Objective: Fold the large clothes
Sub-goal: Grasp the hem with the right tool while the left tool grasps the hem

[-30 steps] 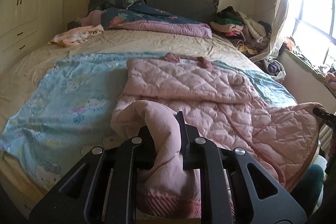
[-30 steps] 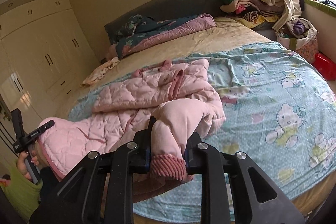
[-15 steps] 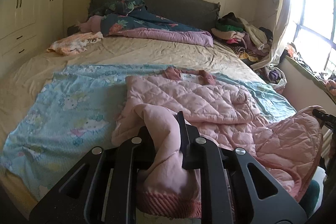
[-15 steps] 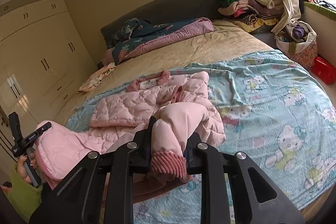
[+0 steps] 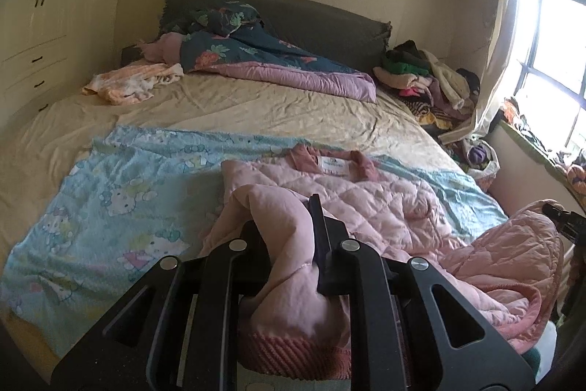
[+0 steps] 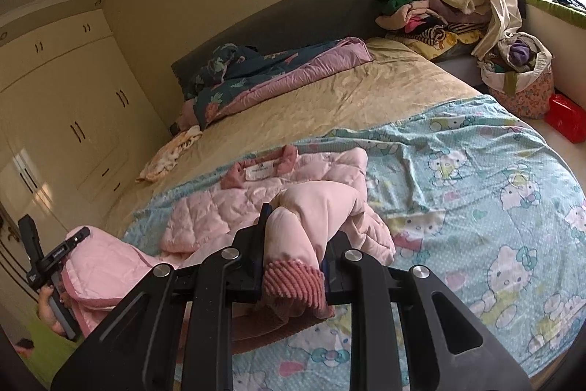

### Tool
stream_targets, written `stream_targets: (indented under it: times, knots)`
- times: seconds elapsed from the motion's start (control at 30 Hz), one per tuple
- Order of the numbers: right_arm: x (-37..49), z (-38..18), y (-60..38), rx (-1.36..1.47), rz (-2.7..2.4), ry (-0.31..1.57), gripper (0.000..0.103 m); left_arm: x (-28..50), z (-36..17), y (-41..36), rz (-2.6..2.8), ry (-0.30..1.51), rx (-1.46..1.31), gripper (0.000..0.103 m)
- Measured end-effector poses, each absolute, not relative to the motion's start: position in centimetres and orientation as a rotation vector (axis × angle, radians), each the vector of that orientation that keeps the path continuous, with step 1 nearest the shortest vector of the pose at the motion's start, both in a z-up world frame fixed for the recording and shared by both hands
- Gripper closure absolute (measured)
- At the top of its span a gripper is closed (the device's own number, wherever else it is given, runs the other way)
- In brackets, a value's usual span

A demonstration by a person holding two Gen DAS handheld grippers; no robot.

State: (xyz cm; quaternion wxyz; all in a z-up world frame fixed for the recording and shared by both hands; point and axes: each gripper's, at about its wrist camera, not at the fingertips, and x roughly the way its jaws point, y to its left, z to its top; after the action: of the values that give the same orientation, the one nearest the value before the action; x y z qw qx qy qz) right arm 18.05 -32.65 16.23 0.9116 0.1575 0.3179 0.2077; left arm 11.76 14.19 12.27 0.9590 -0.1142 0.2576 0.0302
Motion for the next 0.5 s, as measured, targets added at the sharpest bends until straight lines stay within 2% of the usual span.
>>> stream_targets:
  times: [0.2, 0.5]
  knots:
    - [20.5, 17.3, -32.1, 0.336, 0.416, 0.658, 0.083, 13.7, 12.4, 15.8, 0.098, 0.527, -0.280, 0.093]
    - [24.0, 15.5, -32.2, 0.384, 0.382, 0.716, 0.083, 16.1, 11.2, 15.6, 0.137, 0.554, -0.233, 0.093]
